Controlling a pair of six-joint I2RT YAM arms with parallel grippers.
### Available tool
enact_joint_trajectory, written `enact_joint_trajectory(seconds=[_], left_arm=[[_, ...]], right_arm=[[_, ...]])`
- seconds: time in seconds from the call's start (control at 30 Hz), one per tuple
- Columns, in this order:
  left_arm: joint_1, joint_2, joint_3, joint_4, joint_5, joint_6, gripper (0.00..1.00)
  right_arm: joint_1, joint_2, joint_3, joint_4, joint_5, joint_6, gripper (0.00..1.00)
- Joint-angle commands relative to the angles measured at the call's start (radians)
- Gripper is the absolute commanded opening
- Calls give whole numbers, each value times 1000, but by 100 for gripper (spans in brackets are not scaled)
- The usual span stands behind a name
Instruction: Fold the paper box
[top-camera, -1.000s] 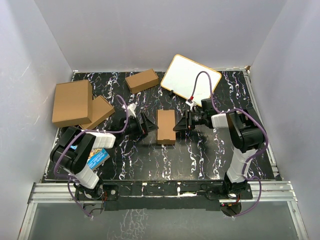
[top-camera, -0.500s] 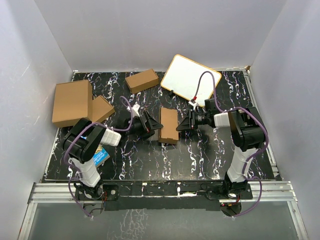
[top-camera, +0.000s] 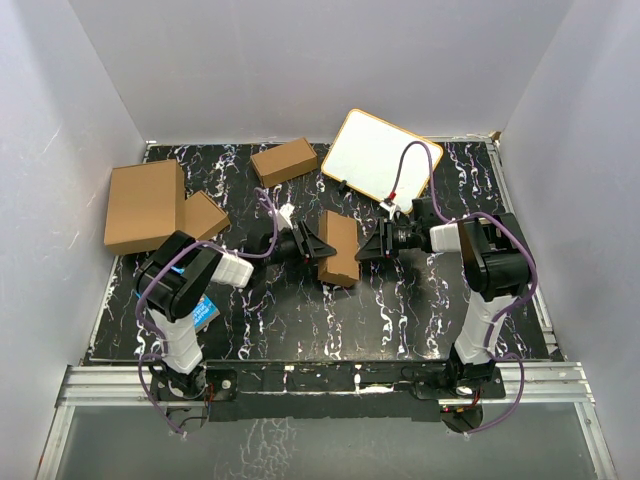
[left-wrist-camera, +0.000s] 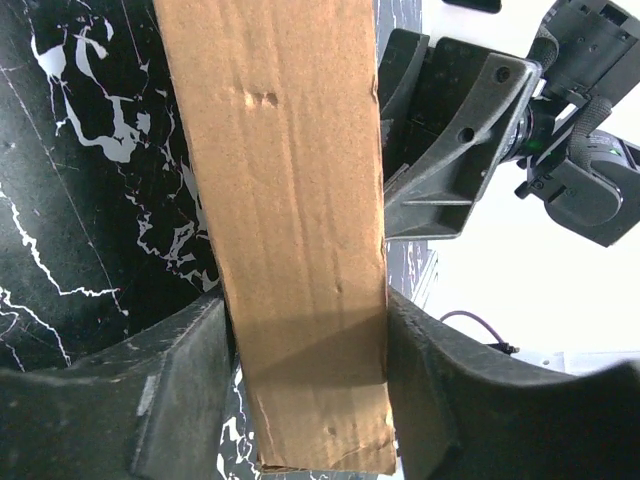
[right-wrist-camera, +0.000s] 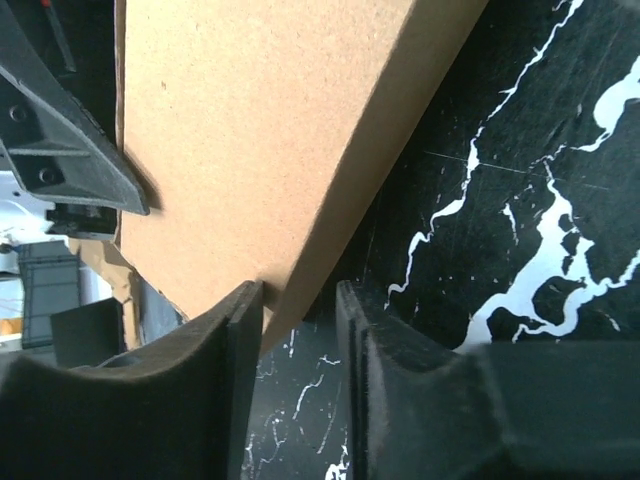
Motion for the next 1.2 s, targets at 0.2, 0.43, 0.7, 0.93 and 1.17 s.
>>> enact_joint_trajectory(seconds=[0.2, 0.43, 0.7, 0.93, 1.17], left_arm=[[8, -136, 117, -376, -65, 261, 36], [32, -230, 334, -943, -227, 663, 30], [-15, -169, 648, -1439, -572, 1045, 33], [-100, -39, 779, -1534, -636, 1112, 80], [-117, -165, 781, -1460, -486, 1038, 97]], right_arm=[[-38, -91, 82, -116, -7, -182, 66], [-87, -211, 69, -120, -20, -218, 68], [-106, -227, 66, -118, -36, -220, 68], [-106, -232, 68, -132, -34, -248, 68], [-104, -243, 87, -206, -65, -368, 68]])
